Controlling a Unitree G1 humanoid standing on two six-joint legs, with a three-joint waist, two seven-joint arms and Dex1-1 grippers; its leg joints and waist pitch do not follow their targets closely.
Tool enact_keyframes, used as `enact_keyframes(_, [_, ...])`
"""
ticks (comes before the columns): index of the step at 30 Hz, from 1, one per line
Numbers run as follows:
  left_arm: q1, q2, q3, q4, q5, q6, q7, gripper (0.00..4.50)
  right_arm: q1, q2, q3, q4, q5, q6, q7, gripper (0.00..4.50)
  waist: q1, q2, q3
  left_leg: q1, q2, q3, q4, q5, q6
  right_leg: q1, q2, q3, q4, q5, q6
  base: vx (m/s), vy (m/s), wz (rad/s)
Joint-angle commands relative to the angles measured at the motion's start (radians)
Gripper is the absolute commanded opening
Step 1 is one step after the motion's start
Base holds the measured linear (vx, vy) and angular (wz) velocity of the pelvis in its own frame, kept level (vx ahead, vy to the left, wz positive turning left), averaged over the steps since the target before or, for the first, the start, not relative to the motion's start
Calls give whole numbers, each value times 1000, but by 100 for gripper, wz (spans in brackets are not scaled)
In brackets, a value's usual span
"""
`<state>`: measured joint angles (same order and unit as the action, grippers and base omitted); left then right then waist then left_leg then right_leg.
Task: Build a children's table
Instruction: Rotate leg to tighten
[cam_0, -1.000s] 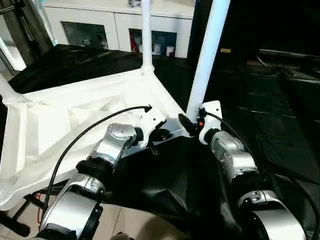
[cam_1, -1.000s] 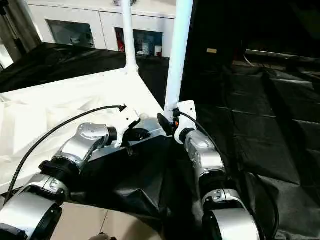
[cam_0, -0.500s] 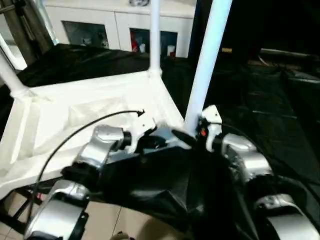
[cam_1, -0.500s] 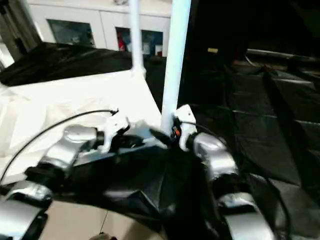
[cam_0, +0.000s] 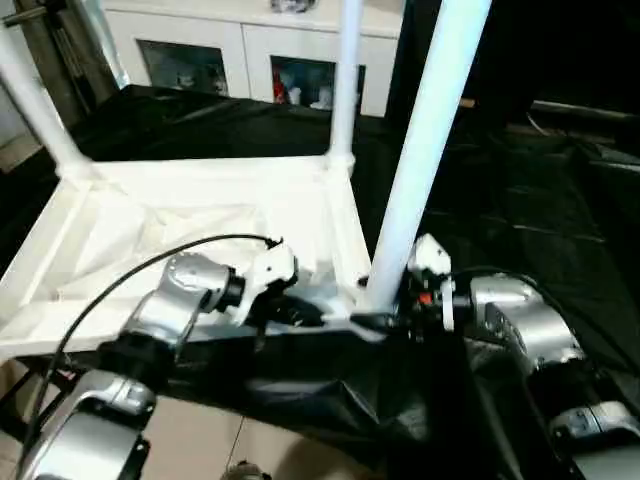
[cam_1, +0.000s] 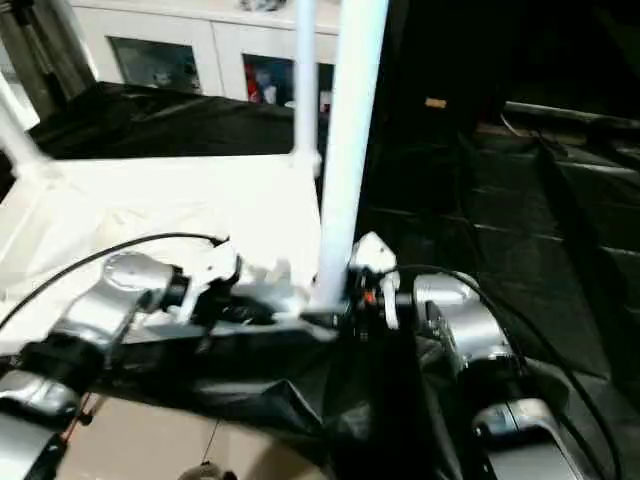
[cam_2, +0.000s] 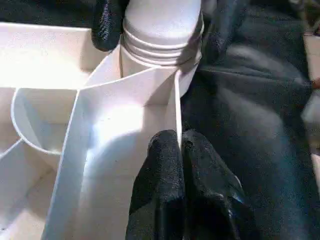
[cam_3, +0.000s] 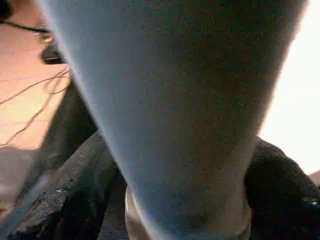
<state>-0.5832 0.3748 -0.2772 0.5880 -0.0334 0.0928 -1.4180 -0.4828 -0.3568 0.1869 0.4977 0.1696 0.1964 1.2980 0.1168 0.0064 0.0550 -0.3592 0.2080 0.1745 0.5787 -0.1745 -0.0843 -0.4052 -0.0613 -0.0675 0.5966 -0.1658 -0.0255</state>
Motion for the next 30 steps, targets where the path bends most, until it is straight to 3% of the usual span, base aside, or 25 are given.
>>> enact_keyframes(1, [-10,-25,-32,-65,-36,0,-52,0,-1,4,33,-32,10,22,24,321,-1,-7,-68,10,28,0,-62,-200,54,52,-76,44,-68,-266,-199,0,0,0])
enact_keyframes(4, [-7,-22,-35,-71,-37,8,-55,0,-2,6,40,-25,1,13,22,288,0,-10,-69,8,27,0,-61,-191,52,53,-77,44,-68,-266,-196,0,0,0])
enact_keyframes(12, [-8,-44,-15,-68,-38,18,-3,0,9,26,23,-34,11,32,-16,267,0,-7,-71,7,27,0,-59,-173,55,53,-76,43,-64,-236,-198,0,0,0])
enact_keyframes(14, [-29,-72,6,-38,-28,23,76,0,1,65,-11,0,1,30,-121,267,-2,-7,-70,7,25,0,-59,-177,47,52,-76,43,-65,-245,-199,0,0,0])
enact_keyframes(20, [-96,-144,37,52,10,35,271,0,-47,175,-79,130,-39,23,-442,266,-20,-8,-68,9,18,-6,-65,-205,8,53,-79,40,-77,-352,-158,0,0,0])
enact_keyframes(23, [-134,-198,50,98,34,57,404,0,-83,259,-132,214,-48,22,-671,266,-34,-4,-68,8,17,-6,-64,-199,1,52,-77,43,-75,-316,-168,0,0,0])
enact_keyframes(29, [-170,-263,82,159,63,55,591,0,-134,355,-192,320,-64,-6,-921,266,-35,-4,-74,8,15,-3,-61,-160,13,55,-74,45,-66,-216,-191,0,0,0])
enact_keyframes(30, [-171,-278,85,164,63,47,610,0,-144,379,-190,336,-64,-53,-915,266,-33,-4,-74,8,16,-2,-60,-165,18,55,-76,45,-66,-206,-195,0,0,0])
